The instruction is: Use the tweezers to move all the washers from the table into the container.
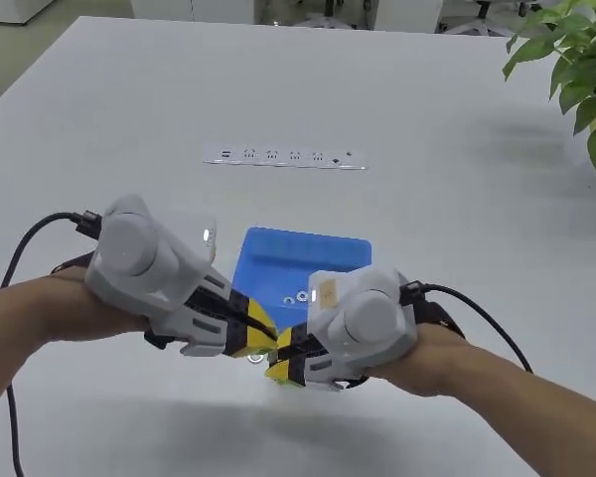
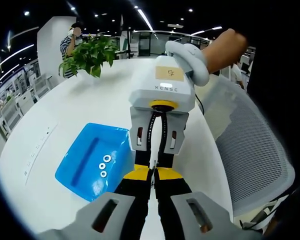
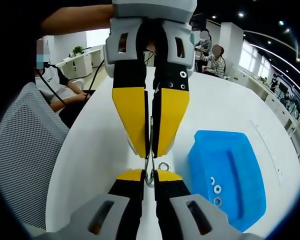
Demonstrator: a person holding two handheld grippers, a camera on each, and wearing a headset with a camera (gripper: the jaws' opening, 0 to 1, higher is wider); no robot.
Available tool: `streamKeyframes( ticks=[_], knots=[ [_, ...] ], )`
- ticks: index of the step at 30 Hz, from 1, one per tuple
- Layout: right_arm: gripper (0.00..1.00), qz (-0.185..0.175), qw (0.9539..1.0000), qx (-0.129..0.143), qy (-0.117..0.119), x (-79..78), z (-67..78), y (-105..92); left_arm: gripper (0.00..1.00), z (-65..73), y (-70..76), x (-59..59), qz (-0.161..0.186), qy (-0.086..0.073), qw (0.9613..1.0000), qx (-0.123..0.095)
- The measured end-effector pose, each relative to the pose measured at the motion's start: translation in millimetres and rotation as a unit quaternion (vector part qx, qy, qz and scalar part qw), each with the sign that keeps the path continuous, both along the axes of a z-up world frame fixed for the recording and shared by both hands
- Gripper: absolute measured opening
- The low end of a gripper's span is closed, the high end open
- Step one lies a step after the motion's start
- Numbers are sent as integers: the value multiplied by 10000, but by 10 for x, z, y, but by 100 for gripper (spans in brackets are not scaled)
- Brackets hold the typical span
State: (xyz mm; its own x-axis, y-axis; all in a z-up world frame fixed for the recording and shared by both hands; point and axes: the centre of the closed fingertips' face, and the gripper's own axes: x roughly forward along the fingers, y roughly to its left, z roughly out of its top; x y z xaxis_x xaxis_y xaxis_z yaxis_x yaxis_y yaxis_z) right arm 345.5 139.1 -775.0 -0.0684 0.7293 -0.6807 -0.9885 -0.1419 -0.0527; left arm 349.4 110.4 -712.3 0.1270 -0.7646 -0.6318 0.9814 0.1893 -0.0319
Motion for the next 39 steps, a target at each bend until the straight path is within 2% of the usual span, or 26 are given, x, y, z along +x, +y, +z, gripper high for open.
streamKeyframes(
  ticks=[10,14,19,28,39],
  knots=[
    [8,78,10000,-12,-15,-7,9,-6,8,9,-5,-16,83,39,10000,-7],
    [8,66,10000,31,-21,-2,54,3,14,-8,25,-4,140,25,9999,53],
    [8,43,9999,98,-36,15,121,12,21,50,57,19,279,44,9996,-63],
    [8,76,9998,143,-91,30,256,22,19,176,60,37,346,-28,9990,-287],
    [8,60,9996,208,-161,145,435,37,20,301,77,97,496,-134,9977,-433]
  ],
)
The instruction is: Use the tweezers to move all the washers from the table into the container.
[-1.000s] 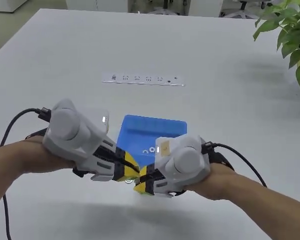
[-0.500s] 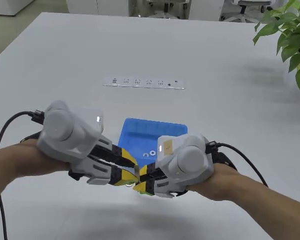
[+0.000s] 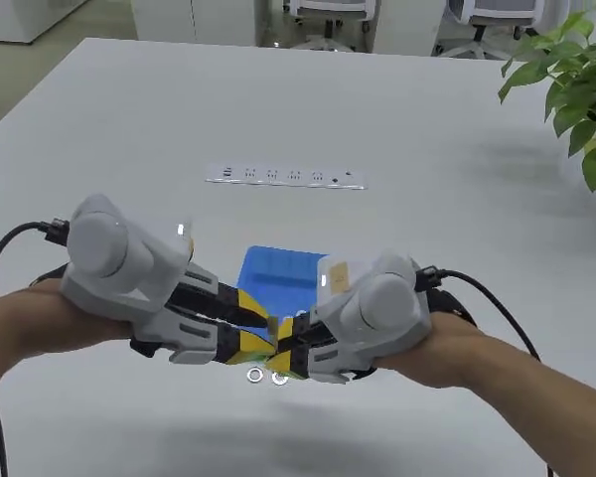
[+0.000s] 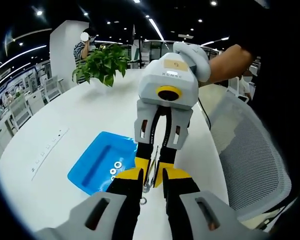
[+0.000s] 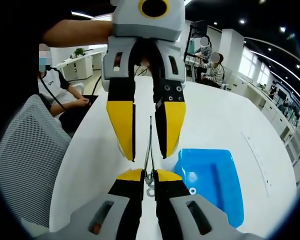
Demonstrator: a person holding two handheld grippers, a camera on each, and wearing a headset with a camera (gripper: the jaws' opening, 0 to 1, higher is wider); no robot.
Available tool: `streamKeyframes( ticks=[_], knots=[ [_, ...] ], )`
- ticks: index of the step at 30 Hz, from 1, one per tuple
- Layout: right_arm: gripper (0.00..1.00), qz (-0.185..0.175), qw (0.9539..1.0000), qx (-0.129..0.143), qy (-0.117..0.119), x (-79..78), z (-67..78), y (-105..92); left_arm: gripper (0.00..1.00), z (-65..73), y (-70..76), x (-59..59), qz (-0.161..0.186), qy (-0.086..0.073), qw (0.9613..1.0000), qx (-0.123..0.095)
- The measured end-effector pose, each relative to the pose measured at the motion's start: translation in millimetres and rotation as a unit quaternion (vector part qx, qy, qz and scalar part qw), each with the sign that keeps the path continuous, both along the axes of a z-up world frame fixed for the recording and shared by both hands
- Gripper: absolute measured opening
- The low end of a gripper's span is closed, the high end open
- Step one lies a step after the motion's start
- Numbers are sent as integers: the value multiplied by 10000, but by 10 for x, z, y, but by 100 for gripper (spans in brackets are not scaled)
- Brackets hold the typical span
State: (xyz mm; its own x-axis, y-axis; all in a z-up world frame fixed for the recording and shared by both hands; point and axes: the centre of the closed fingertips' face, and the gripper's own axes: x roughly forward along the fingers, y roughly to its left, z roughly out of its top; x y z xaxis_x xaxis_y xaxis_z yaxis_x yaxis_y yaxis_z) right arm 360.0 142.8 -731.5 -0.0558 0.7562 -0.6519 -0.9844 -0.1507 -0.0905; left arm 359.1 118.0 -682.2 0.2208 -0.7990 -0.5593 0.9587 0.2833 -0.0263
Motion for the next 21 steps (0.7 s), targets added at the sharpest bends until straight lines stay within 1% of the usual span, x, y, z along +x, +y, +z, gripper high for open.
streamKeyframes(
  ticks=[6,12,16,21],
  knots=[
    [8,16,10000,27,-50,117,101,25,25,1,34,2,91,10,10000,-2],
    [8,11,9999,75,-94,264,179,49,32,42,96,32,305,9,9994,-132],
    [9,34,9999,77,-131,343,191,61,40,48,141,45,432,18,9989,-174],
    [9,41,9998,109,-175,479,191,93,47,41,221,46,577,20,9982,-179]
  ],
)
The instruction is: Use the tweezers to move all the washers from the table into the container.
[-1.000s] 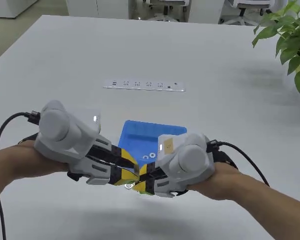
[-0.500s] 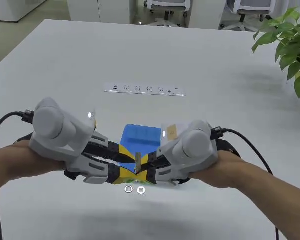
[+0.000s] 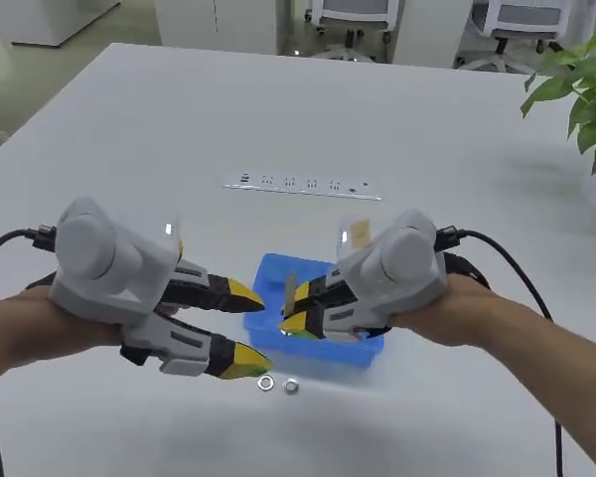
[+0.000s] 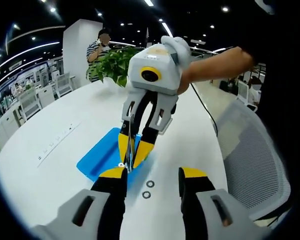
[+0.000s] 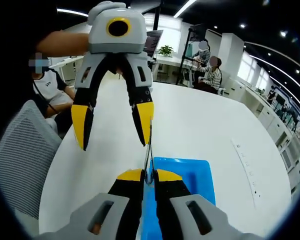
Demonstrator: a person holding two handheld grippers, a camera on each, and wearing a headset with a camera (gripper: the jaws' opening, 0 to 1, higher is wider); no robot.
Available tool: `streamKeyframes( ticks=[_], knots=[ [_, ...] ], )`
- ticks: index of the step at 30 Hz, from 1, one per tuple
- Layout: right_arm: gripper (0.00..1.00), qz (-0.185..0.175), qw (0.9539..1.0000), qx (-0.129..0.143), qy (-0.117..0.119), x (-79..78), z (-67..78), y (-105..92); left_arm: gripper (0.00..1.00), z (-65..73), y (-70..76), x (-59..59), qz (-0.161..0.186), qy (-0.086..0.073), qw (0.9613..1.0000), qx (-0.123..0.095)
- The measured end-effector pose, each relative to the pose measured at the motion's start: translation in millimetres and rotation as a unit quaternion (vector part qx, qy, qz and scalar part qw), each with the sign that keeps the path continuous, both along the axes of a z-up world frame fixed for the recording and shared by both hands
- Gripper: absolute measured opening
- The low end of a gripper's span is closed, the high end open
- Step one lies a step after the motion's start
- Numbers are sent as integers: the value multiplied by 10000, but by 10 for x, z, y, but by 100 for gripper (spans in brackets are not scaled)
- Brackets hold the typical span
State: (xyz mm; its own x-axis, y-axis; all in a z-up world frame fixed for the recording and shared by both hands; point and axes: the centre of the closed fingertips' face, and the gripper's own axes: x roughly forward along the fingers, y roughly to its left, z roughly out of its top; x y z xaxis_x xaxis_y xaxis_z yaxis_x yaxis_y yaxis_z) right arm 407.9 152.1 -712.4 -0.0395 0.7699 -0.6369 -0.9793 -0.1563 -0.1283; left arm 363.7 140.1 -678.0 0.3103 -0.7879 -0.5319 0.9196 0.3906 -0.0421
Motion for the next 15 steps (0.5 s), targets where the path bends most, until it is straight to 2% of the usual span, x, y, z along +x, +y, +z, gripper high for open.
streamKeyframes(
  ticks=[5,15],
  knots=[
    [9,-7,10000,23,2,115,-21,31,53,-3,76,5,196,61,9998,-69],
    [9,95,9999,30,12,266,-156,84,61,1,157,23,432,66,9988,-213]
  ],
)
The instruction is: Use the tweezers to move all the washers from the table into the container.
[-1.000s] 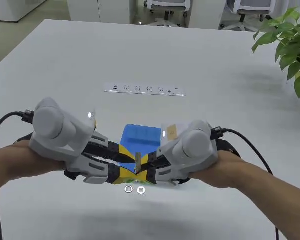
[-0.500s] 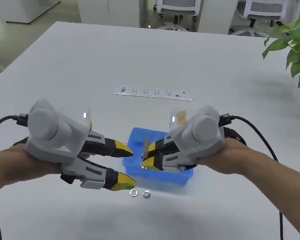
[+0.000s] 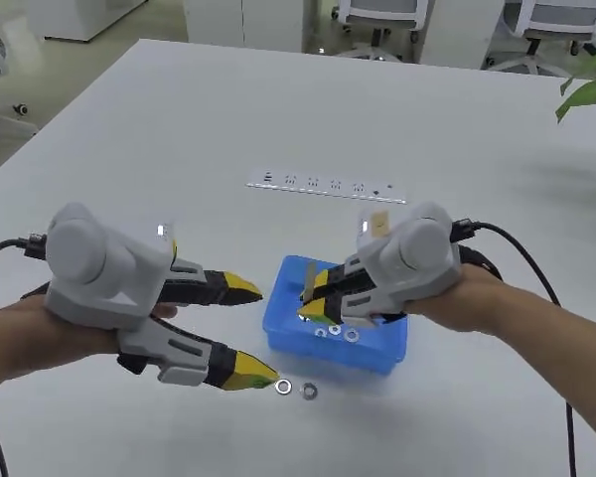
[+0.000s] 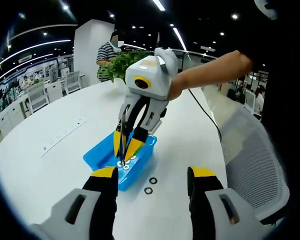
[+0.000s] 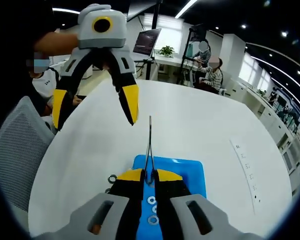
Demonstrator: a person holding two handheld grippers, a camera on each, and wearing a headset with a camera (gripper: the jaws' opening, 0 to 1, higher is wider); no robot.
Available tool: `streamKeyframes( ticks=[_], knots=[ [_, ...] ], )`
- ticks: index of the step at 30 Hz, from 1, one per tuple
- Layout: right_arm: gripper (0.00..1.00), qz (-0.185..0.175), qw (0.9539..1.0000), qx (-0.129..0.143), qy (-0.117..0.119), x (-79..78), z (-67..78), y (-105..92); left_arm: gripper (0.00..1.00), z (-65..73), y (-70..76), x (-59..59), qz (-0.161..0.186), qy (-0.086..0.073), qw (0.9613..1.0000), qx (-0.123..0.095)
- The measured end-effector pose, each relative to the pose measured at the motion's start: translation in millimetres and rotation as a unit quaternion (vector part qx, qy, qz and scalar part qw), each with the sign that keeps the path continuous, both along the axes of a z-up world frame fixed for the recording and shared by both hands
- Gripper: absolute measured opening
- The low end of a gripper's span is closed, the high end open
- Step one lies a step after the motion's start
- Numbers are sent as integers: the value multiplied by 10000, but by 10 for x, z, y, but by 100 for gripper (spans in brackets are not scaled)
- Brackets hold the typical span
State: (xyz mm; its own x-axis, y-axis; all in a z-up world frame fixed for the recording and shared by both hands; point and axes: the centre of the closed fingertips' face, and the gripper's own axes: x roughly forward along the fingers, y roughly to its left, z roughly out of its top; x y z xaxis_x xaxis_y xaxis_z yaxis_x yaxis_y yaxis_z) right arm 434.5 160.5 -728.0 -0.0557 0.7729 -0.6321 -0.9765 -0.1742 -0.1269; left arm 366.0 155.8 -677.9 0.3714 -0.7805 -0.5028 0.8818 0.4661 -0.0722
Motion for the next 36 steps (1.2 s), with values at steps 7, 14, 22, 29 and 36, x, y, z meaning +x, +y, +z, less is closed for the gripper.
streamKeyframes(
  ticks=[7,14,22,29,36],
  knots=[
    [9,46,10000,-48,14,78,-140,9,67,-4,42,41,123,-24,9999,-52],
    [9,72,9999,-117,49,133,-263,8,72,-23,95,80,201,-40,9998,-69],
    [9,26,9999,-111,53,215,-347,16,76,-49,104,136,209,-54,9997,-80],
    [9,21,9999,-134,91,232,-399,10,76,-62,92,178,178,-35,9998,-99],
    [9,-2,9999,-106,122,255,-414,11,74,-86,80,245,139,-27,9999,-59]
  ],
)
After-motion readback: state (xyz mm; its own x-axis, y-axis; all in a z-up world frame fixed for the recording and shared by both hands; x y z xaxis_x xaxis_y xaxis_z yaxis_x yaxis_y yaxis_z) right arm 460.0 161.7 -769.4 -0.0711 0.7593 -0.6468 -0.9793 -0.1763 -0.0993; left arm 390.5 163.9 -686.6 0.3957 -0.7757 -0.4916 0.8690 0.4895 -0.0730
